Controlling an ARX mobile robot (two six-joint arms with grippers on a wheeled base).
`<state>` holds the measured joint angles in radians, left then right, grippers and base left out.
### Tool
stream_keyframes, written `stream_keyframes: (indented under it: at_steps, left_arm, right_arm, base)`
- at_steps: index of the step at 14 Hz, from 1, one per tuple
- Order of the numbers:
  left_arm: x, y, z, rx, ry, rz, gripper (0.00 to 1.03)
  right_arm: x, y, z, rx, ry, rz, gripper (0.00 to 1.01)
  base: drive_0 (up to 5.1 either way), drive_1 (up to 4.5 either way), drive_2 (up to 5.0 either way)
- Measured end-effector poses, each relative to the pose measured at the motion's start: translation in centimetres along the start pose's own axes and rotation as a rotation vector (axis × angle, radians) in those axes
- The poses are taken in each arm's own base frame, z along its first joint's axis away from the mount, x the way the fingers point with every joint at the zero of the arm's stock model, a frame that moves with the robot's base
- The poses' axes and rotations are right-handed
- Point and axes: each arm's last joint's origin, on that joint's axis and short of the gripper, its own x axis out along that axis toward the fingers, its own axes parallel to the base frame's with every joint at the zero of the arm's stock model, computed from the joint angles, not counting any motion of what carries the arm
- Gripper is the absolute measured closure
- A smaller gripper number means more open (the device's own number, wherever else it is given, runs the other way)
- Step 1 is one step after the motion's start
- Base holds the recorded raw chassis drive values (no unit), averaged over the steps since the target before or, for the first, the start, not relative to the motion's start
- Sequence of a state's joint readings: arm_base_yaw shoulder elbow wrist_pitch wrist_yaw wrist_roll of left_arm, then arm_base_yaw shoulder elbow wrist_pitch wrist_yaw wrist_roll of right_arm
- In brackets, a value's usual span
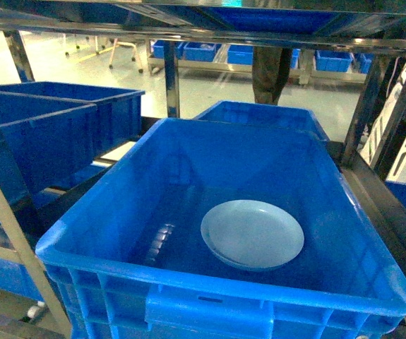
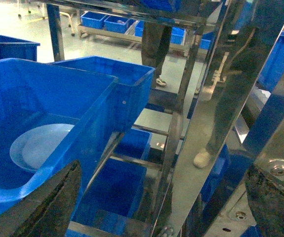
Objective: Place blue tray on left shelf second layer neatly
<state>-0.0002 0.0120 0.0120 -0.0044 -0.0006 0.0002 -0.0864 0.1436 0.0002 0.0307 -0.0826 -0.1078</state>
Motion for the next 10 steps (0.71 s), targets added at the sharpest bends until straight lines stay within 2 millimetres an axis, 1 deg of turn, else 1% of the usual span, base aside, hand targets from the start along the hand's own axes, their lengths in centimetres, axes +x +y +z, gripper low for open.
stream_keyframes:
  at_steps: [1,2,3,4,7,10]
  left_arm:
    - [0.0,0.0,0.0,0.0,0.0,0.0,0.05]
    - [0.0,0.0,0.0,0.0,0.0,0.002,0.05]
    - [0.0,-0.01,0.0,0.0,0.0,-0.003,0.05]
    - [0.0,0.01,0.02,0.0,-0.002,0.002,0.05]
    - [0.0,0.0,-0.01,0.0,0.001,0.001,0.05]
    - [0.0,0.0,0.0,0.0,0.0,0.0,0.05]
  right_arm:
    - [0.01,0.04,-0.1,-0.015,0.001,0.008,0.03]
    - [-0.73,0.56,-0.15,0.032,-0.019,-0.003,0.15]
    - [-0.86,0.74,0.15,0.058,-0.057,0.017,0.32]
    - [-0.87,0.62,0.36,0.075,-0.079,-0.003,0.45]
    - [-0.88,0.62,0.48,0.082,-0.09,-0.003,0.61]
    - [-0.89,0.62,0.52,0.083,-0.093,-0.003,0.69]
  base:
    - [0.0,0.0,0.0]
    - [0.0,0.0,0.0]
    - [0.0,0.0,0.0]
    - [0.0,0.0,0.0]
    - [0.0,0.0,0.0]
    - [0.0,0.0,0.0]
